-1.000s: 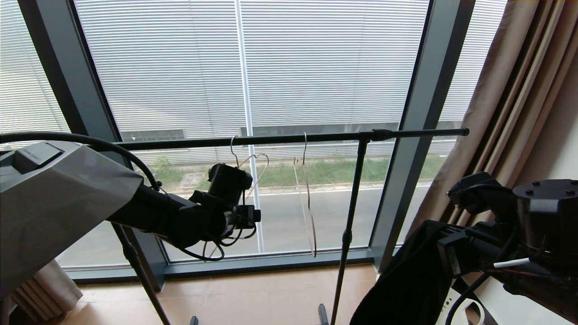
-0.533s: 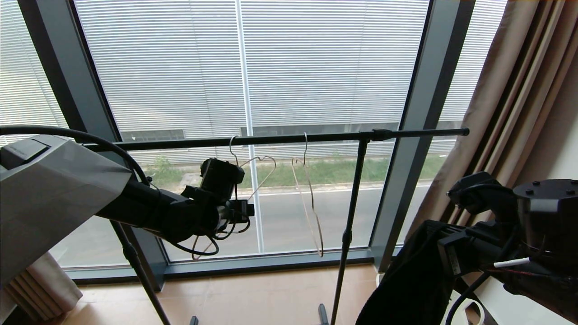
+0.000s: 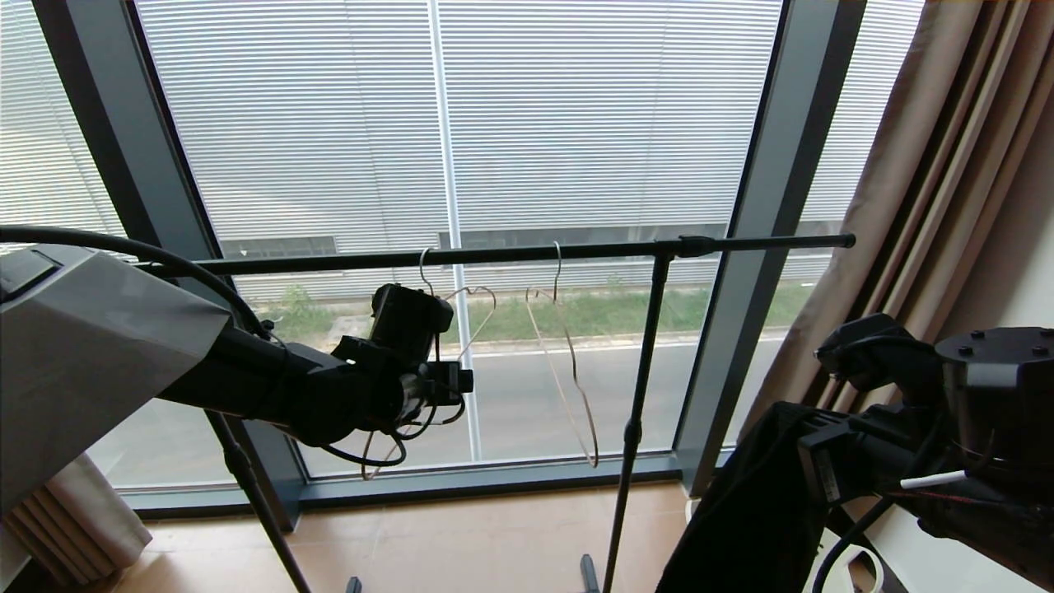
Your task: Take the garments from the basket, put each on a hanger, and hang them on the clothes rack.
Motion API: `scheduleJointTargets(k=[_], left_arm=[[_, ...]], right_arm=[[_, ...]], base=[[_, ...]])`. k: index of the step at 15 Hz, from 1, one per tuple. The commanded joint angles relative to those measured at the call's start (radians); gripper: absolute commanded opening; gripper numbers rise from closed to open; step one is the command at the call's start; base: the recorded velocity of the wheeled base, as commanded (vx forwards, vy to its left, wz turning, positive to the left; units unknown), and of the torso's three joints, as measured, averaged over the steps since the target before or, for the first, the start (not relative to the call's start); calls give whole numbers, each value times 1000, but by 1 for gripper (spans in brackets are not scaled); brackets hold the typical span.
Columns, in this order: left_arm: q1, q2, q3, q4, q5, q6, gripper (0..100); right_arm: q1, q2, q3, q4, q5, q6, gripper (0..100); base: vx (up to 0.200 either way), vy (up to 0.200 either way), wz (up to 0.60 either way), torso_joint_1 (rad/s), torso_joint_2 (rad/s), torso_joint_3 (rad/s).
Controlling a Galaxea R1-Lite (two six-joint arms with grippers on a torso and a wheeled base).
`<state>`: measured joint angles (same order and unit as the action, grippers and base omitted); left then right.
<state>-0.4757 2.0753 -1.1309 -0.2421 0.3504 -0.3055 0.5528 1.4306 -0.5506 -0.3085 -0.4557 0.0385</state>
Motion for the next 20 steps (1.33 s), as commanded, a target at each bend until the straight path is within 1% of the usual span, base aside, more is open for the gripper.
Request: scheduleJointTargets(k=[1,7,8,15,20], left_arm=[[14,-4,-3,0,-1,0,100],[28,35,-6,0,1,-3,100],[26,35,-6,0,1,-3,0],[28,26,-26,-2,1,-4,0],[19,-81,-9,4,-5,6,0]], right_arm=[[1,-1,0,0,0,0,0],[-1,1,0,-1,0,0,0],[1,1,0,-1,0,0,0],[-1,1,0,0,0,0,0],[-1,1,0,-1,0,0,0]], base=[[0,0,0,0,0,0],[0,0,0,0,0,0],[0,0,0,0,0,0],[0,0,0,0,0,0],[0,0,0,0,0,0]])
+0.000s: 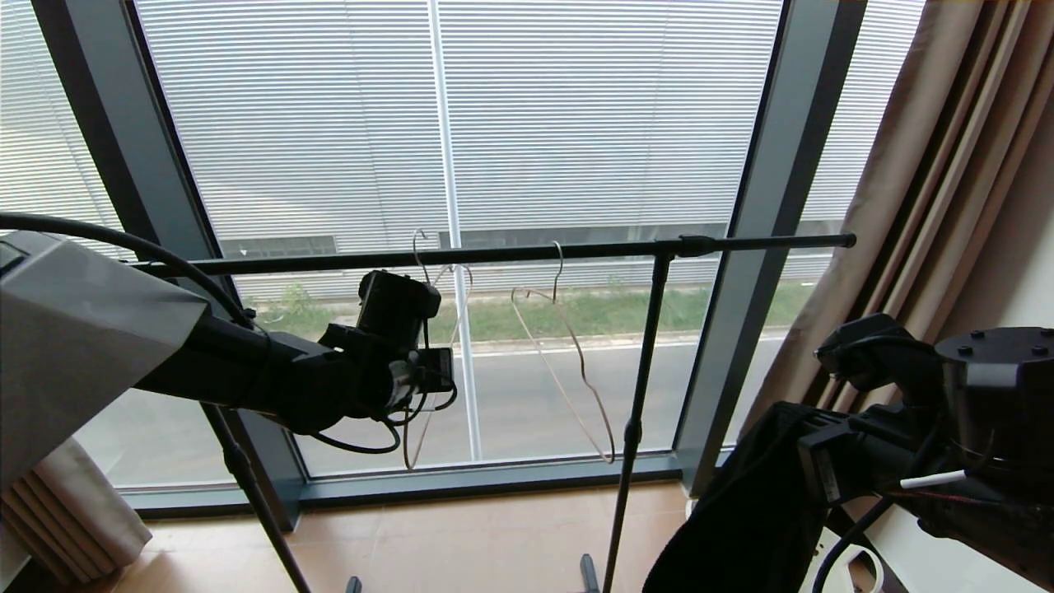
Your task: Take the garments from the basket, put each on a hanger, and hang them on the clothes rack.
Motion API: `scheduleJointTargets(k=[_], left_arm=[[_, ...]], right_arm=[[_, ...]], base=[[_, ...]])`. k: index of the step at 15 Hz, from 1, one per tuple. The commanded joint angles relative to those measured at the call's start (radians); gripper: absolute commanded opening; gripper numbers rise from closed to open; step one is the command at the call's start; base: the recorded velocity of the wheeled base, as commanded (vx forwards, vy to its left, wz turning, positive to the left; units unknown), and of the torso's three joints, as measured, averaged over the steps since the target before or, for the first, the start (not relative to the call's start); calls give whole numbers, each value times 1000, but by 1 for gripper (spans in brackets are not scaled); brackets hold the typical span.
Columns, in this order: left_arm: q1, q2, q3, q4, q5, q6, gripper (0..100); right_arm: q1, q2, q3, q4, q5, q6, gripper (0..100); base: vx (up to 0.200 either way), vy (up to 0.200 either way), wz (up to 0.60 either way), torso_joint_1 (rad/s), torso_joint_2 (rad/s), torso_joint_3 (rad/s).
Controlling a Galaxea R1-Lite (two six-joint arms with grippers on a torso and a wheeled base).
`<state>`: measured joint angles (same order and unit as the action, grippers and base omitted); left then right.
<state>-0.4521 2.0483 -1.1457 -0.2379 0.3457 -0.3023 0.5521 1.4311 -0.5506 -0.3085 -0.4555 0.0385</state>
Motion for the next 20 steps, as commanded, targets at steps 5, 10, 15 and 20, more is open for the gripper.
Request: scheduleJointTargets(k=[5,10,15,20], left_arm=[[-7,-169,118,-3,-79,78,0],[-16,-238,216,-4,-93,124,0],[-11,-395,342,-6,-185,198,0],[27,-508,615,-227,-317,264,0]], right_arm=[[0,-3,0,-1,0,0,0],[0,-3,0,-1,0,0,0],[2,-4,1,-1,0,0,0],[3,-21,-6,0,-2,-2,0]], base=[[0,0,0,0,0,0],[0,0,0,0,0,0],[0,0,0,0,0,0],[0,0,0,0,0,0]])
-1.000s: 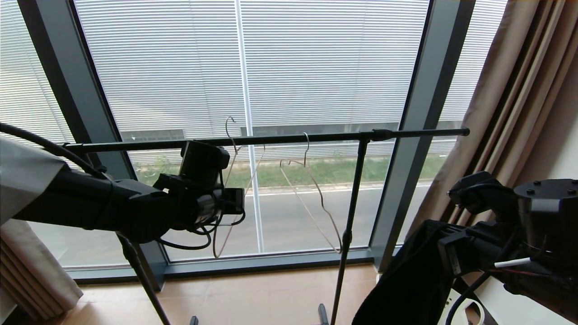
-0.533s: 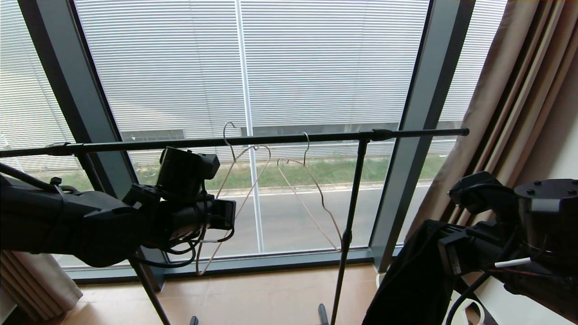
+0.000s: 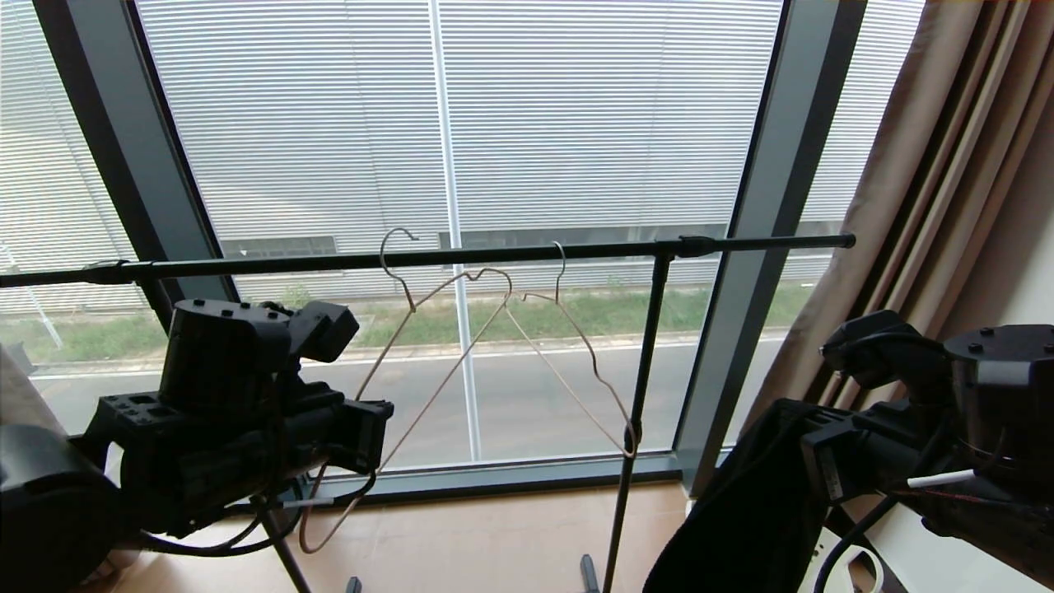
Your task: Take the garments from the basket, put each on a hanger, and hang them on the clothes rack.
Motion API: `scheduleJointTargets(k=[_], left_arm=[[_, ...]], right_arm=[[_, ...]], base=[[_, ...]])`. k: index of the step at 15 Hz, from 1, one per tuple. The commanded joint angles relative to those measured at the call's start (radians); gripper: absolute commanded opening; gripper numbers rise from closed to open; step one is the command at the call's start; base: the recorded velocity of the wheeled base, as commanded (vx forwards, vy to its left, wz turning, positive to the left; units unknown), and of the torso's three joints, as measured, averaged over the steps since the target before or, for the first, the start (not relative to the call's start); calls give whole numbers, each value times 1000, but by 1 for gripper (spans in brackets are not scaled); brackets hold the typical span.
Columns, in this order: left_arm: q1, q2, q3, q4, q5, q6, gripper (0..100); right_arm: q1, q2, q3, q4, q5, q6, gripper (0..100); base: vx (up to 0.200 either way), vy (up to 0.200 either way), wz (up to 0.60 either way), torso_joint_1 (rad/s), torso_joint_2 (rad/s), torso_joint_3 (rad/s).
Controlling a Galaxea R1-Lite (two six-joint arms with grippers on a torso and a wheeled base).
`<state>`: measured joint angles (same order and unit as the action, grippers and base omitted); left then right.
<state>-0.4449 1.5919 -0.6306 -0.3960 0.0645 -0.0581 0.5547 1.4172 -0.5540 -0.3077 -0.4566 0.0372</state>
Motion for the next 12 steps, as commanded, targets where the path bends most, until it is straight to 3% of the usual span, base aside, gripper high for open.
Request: scheduleJointTargets(k=[1,4,6,9,12], left_arm=[[32,-56,152,-132,-75,41,0],[51,-56,262,-285,-149,70,0],[48,-84,339,-389,-238,90,0],[45,-136,399,-419,-359,159,0],[35,-145,422,-420,-376,167,0]], right_arm=[[1,-8,-3,-1,-1,0,0],[-2,-6,-4,-1,-1,0,0],[-13,-6,-10,-1,-7,-3,0],[-32,-4,-30,-1,-62,-3,0],[-32,-8,-30,-1,-63,-3,0]], base=[[0,0,0,0,0,0],[0,0,0,0,0,0],[0,0,0,0,0,0],[0,0,0,0,0,0],[0,0,0,0,0,0]])
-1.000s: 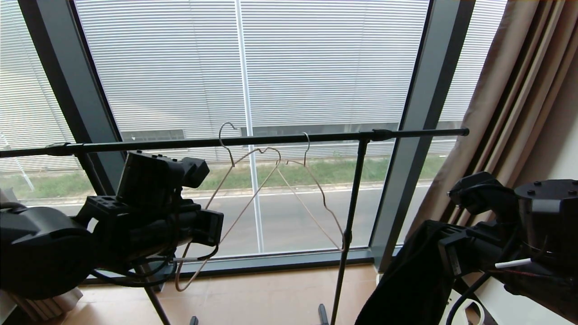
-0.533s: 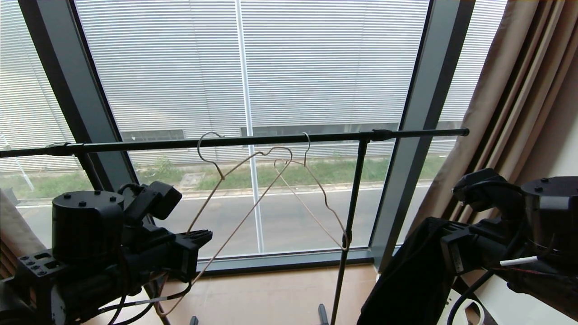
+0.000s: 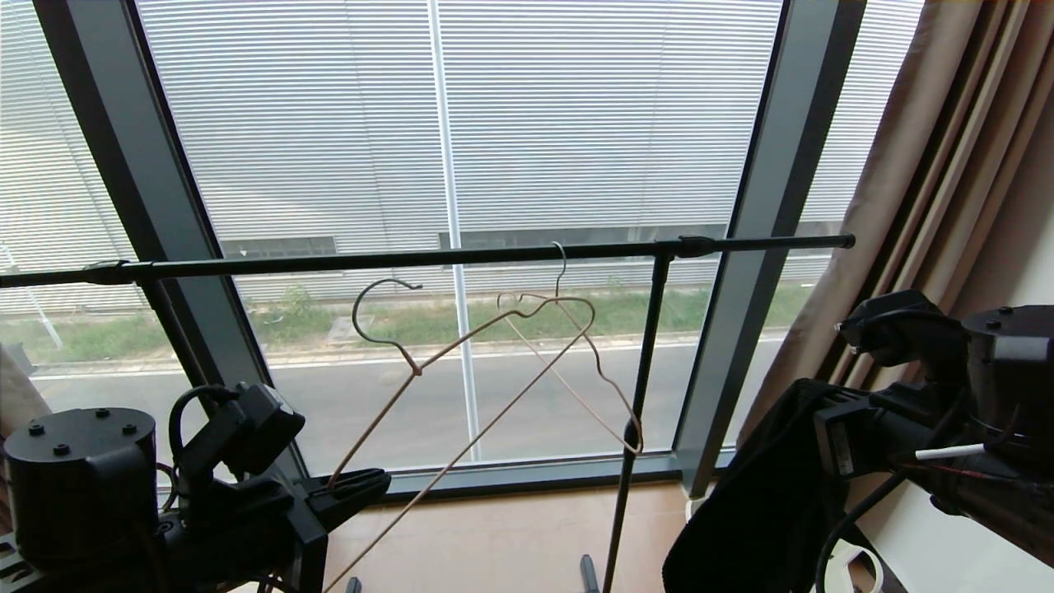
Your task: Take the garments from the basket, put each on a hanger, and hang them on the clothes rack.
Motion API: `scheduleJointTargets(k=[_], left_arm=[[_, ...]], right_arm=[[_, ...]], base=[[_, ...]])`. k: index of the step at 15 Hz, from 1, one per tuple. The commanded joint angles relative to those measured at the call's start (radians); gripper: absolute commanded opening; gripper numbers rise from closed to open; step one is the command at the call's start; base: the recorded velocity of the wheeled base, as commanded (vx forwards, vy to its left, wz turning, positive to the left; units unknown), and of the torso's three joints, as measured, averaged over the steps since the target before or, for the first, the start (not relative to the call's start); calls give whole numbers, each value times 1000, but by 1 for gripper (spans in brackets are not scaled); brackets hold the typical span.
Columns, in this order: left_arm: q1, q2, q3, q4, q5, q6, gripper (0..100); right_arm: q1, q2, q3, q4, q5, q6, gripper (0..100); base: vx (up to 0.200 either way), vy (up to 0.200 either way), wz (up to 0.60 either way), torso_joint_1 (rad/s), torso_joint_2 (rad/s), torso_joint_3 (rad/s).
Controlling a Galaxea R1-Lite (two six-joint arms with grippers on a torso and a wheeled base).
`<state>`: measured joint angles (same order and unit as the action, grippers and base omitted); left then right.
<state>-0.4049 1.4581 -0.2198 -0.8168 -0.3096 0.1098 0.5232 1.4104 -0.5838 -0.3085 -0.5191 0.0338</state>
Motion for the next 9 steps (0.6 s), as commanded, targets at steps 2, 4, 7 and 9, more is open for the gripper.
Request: scheduleJointTargets(k=[2,4,7,9], left_arm=[[-8,-10,16,1,0,2,0],[-8,-10,14,1,0,1,0],[-8,-8,14,1,1,2,0],[-9,-7,14,1,0,2,0]], right_arm=[[0,2,-1,0,1,0,0],[0,4,-1,0,1,0,0],[0,7,-1,0,1,0,0],[0,13,-1,0,1,0,0]], base=[[0,0,0,0,0,0],[0,0,0,0,0,0],[0,0,0,0,0,0],[-100,0,0,1,1,1]])
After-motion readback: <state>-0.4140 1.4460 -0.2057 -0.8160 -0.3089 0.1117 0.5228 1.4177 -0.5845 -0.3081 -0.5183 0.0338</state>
